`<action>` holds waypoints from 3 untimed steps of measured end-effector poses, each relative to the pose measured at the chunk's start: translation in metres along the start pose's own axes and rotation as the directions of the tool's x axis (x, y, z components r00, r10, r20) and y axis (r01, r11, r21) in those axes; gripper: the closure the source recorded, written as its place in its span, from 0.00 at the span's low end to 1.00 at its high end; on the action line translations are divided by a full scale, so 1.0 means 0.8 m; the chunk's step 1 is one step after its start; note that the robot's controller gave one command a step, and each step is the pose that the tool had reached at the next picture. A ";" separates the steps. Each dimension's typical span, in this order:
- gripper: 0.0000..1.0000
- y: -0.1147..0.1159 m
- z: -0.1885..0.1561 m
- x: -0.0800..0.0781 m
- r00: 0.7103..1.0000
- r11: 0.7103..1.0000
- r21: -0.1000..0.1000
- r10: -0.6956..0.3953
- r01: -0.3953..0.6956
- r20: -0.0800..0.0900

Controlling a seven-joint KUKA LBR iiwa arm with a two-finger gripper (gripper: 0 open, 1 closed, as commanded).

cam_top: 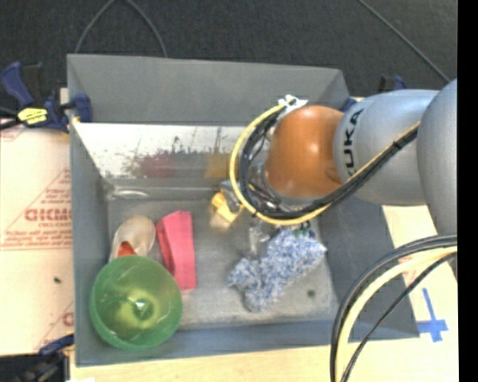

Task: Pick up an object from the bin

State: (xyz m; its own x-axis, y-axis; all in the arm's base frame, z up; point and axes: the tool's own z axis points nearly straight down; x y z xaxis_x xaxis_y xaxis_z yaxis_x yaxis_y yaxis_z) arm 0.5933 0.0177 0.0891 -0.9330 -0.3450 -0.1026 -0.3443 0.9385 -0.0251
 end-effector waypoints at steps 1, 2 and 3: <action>0.00 -0.001 0.003 -0.004 0.995 0.995 0.003 -0.104 0.104 0.005; 0.00 -0.048 -0.006 -0.028 0.986 0.986 0.003 -0.164 0.164 0.012; 1.00 0.007 0.000 -0.003 0.859 0.860 0.042 -0.510 0.508 0.040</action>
Offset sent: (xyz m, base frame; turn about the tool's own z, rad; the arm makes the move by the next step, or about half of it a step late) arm 0.0332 -0.0323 0.0049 -0.1612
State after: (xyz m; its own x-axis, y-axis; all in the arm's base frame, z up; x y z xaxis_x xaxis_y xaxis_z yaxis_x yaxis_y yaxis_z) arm 0.5938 0.0242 0.0889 -0.6222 -0.7744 -0.1146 -0.7660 0.6324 -0.1155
